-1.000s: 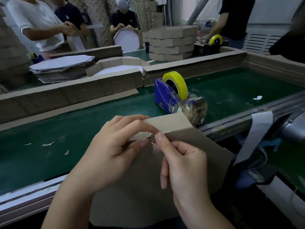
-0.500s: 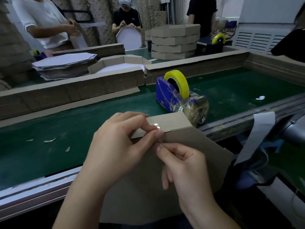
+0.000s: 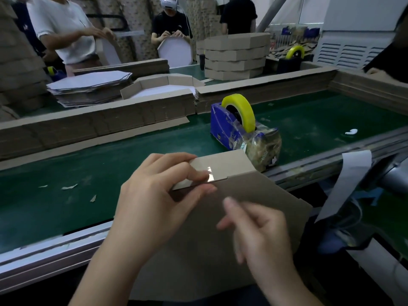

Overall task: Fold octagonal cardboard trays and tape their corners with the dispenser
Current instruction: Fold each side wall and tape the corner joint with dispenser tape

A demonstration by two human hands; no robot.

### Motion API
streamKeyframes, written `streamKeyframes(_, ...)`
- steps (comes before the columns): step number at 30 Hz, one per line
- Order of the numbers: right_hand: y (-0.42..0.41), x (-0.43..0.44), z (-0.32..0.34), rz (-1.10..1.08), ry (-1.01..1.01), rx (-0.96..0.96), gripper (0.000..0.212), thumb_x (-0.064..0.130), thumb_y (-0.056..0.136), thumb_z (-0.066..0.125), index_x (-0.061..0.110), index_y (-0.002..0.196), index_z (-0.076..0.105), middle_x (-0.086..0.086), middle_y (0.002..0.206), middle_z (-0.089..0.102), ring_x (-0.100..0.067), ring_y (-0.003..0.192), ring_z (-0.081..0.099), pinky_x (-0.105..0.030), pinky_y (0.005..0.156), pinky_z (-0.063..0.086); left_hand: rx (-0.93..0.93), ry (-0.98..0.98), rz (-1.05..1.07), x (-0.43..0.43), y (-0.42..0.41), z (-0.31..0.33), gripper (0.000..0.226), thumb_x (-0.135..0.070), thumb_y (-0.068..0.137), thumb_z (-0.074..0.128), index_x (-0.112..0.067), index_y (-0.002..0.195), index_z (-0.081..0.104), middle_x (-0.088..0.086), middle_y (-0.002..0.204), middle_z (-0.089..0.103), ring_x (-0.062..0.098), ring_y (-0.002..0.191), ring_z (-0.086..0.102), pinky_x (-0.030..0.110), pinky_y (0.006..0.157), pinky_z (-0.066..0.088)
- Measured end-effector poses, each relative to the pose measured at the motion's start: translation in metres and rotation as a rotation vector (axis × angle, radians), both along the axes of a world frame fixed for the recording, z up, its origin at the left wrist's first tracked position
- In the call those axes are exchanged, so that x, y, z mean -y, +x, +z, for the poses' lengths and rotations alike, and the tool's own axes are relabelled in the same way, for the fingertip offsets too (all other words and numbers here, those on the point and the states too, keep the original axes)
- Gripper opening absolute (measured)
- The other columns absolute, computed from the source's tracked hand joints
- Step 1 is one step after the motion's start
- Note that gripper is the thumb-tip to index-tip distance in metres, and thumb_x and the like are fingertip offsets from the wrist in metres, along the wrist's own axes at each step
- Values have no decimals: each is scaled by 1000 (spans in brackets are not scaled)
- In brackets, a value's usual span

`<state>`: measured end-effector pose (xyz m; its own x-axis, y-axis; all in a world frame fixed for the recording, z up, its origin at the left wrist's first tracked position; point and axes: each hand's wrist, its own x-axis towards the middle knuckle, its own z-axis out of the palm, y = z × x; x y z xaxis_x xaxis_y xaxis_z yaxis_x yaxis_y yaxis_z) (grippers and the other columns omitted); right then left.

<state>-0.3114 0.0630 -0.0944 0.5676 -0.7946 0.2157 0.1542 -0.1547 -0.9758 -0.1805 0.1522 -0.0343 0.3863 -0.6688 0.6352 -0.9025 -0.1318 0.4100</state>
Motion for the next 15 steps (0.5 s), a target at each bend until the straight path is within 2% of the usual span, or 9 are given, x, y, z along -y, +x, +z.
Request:
streamKeyframes(2, -4, 12, 4, -259, -353, 143, 29, 40, 87, 56, 21, 68, 68, 14, 52, 51, -1, 48, 45, -14, 50, 33, 103, 57, 30, -2, -1, -1, 33, -53, 80, 56, -28, 90, 74, -14, 109, 67, 16, 100, 62, 39, 73, 54)
streamKeyframes(3, -5, 20, 9, -368, -518, 129, 20, 33, 90, 54, 25, 81, 69, 16, 66, 55, -2, 60, 50, -15, 58, 37, 144, 80, 37, -4, -1, -1, 33, -53, 81, 55, -28, 94, 73, -14, 111, 66, 17, 100, 61, 37, 72, 54)
streamKeyframes(5, -4, 36, 18, -457, -711, -40, 29, 33, 91, 51, 21, 110, 69, 13, 97, 56, -8, 90, 52, -19, 81, 41, 200, 116, 46, -8, -3, -1, 35, -53, 82, 55, -29, 102, 72, -13, 112, 66, 18, 101, 62, 35, 71, 54)
streamKeyframes(7, -4, 48, 25, -301, -674, -188, 46, 43, 91, 44, 22, 127, 63, 13, 117, 55, -8, 112, 49, -28, 100, 38, 237, 169, 65, -10, -5, -1, 40, -54, 81, 57, -30, 111, 70, -11, 113, 65, 20, 101, 62, 36, 71, 54)
streamKeyframes(8, -5, 51, 27, -192, -607, -209, 48, 48, 92, 41, 24, 129, 61, 16, 120, 57, -5, 117, 50, -34, 104, 40, 253, 203, 78, -11, -4, 0, 43, -54, 80, 61, -31, 115, 69, -10, 113, 64, 21, 101, 62, 36, 70, 54)
streamKeyframes(11, -7, 50, 30, -35, -514, -217, 48, 52, 93, 40, 30, 132, 57, 27, 123, 58, 6, 121, 50, -35, 105, 42, 288, 300, 96, -12, -6, 9, 51, -54, 72, 68, -29, 116, 67, -6, 108, 64, 24, 95, 64, 37, 72, 52)
streamKeyframes(13, -8, 45, 33, 3, -506, -221, 49, 53, 91, 40, 32, 133, 57, 27, 121, 60, 7, 119, 51, -32, 103, 44, 325, 330, 95, -5, -12, 19, 50, -63, 76, 57, -27, 111, 65, -7, 103, 65, 22, 92, 66, 38, 84, 51)
streamKeyframes(14, -9, 43, 36, 56, -479, -210, 47, 54, 91, 42, 35, 131, 58, 26, 119, 62, 7, 116, 53, -29, 100, 46, 333, 336, 88, 0, -18, 24, 51, -67, 79, 49, -29, 112, 62, -9, 102, 65, 19, 92, 65, 35, 85, 50)
streamKeyframes(15, -11, 43, 40, 135, -433, -193, 42, 54, 91, 43, 39, 127, 59, 24, 116, 64, 6, 112, 57, -24, 96, 47, 322, 334, 73, 5, -24, 28, 52, -69, 80, 42, -34, 115, 59, -12, 102, 64, 15, 92, 64, 32, 78, 50)
